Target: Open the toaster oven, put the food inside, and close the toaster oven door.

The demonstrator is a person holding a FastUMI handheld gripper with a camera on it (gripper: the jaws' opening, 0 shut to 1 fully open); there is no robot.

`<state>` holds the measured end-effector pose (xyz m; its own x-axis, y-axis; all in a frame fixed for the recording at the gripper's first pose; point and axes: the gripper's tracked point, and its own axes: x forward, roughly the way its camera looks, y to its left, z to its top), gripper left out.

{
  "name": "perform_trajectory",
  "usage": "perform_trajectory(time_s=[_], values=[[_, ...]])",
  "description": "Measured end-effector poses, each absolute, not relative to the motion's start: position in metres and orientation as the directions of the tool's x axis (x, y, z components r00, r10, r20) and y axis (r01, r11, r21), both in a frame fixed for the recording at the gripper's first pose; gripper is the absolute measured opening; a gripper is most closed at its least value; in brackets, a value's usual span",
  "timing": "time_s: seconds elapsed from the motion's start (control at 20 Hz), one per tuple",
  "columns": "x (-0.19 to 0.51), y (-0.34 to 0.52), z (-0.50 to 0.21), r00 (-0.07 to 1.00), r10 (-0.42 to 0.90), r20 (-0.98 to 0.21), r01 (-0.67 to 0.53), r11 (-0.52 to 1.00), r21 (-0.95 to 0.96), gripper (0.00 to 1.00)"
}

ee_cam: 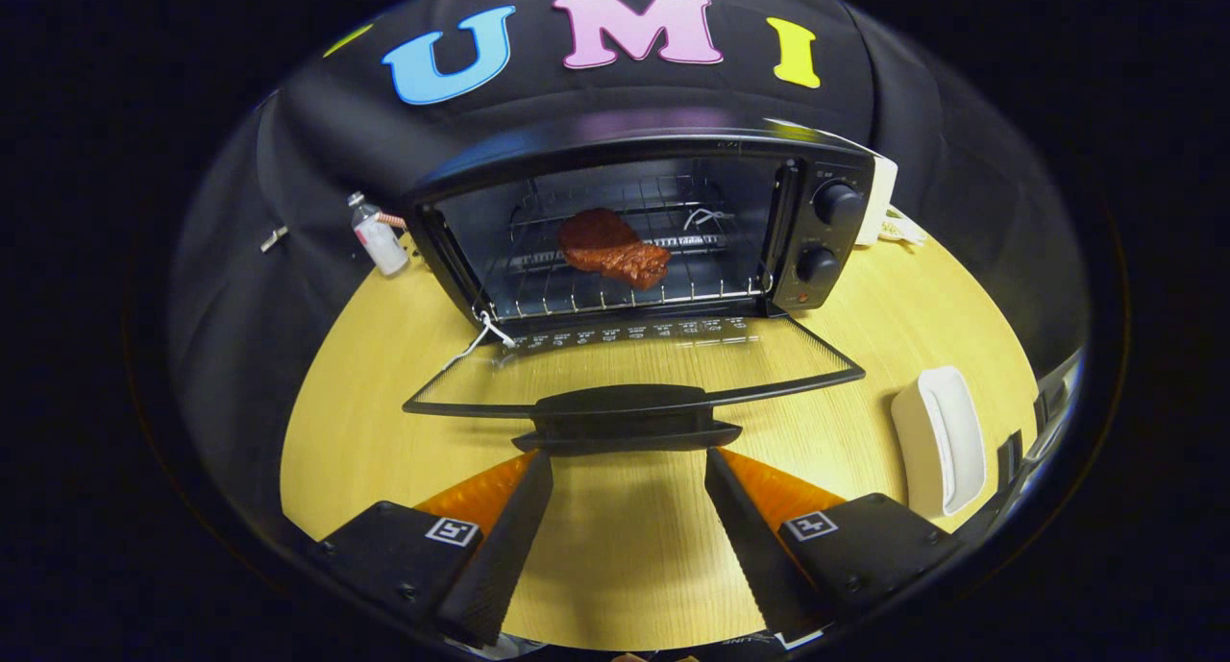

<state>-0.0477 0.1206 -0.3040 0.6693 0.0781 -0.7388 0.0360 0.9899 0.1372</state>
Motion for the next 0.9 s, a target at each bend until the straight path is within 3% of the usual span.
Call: perform_trajectory(time_s=[0.9], values=[[-0.018,0.097,-0.189,0.867,0.08,-0.491,-0.043,0.995,0.086,0.98]])
